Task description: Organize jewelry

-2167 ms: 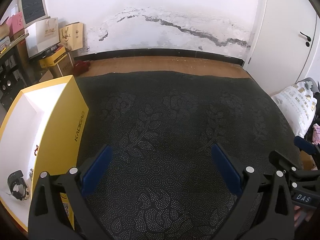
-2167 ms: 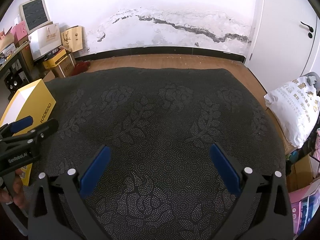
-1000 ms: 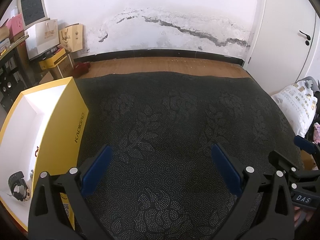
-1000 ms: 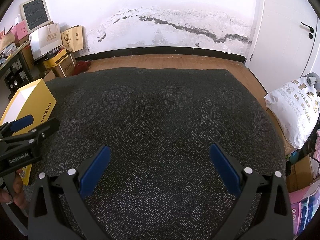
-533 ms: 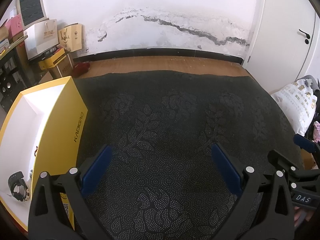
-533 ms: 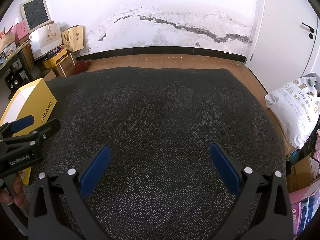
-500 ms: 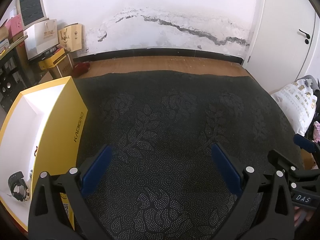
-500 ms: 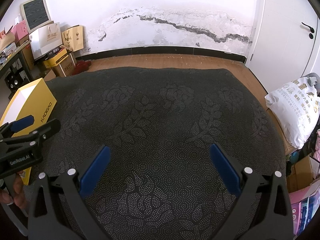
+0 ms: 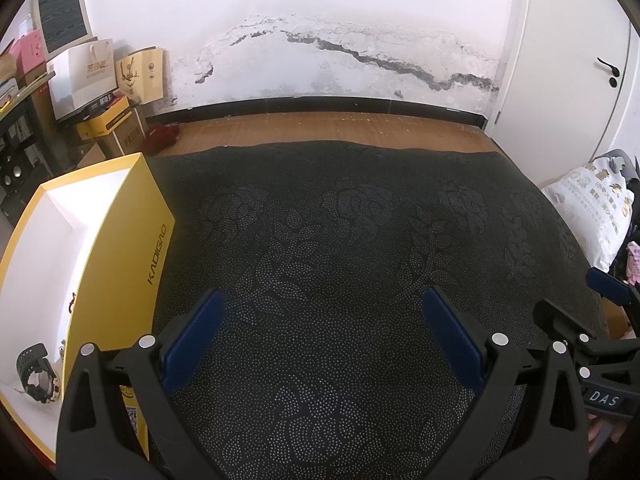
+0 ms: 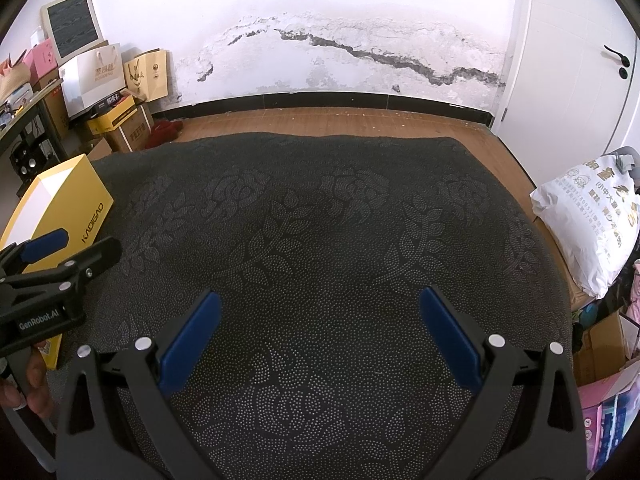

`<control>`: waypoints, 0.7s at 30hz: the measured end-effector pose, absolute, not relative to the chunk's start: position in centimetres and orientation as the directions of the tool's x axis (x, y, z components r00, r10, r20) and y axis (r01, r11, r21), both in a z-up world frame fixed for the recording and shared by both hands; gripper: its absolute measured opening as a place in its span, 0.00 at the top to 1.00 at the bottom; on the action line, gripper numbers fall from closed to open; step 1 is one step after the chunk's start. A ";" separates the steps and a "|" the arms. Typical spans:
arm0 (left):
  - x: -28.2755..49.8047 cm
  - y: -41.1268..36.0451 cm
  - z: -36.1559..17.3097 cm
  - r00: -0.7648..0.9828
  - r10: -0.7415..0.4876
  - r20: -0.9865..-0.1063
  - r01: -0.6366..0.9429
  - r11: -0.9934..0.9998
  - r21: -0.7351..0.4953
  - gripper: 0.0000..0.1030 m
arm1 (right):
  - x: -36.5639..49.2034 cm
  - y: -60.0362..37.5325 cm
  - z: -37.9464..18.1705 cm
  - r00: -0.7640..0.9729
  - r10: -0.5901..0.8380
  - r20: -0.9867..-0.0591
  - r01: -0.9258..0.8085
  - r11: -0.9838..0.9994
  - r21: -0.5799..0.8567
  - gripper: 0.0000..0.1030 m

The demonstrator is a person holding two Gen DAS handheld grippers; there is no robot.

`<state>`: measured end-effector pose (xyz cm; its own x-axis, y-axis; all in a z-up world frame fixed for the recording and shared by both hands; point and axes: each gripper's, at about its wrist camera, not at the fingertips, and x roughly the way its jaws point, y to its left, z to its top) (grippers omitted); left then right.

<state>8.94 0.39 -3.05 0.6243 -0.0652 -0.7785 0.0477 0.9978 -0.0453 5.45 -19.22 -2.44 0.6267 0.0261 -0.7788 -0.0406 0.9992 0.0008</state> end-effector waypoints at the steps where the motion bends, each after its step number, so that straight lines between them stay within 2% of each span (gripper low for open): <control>1: 8.9 0.4 -3.1 0.625 -0.064 -0.778 0.046 0.998 -0.045 0.06 | 5.4 -19.2 -2.4 0.627 0.025 -0.779 -0.040 0.999 0.000 0.07; 21: 9.0 0.4 -3.0 0.622 -0.070 -0.780 0.052 0.998 -0.047 0.06 | 5.5 -19.3 -2.5 0.627 0.027 -0.779 -0.042 0.999 0.001 0.07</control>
<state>9.02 0.40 -3.04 0.6216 -0.0696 -0.7802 0.0523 0.9975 -0.0473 5.49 -19.26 -2.45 0.6270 0.0272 -0.7786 -0.0417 0.9991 0.0013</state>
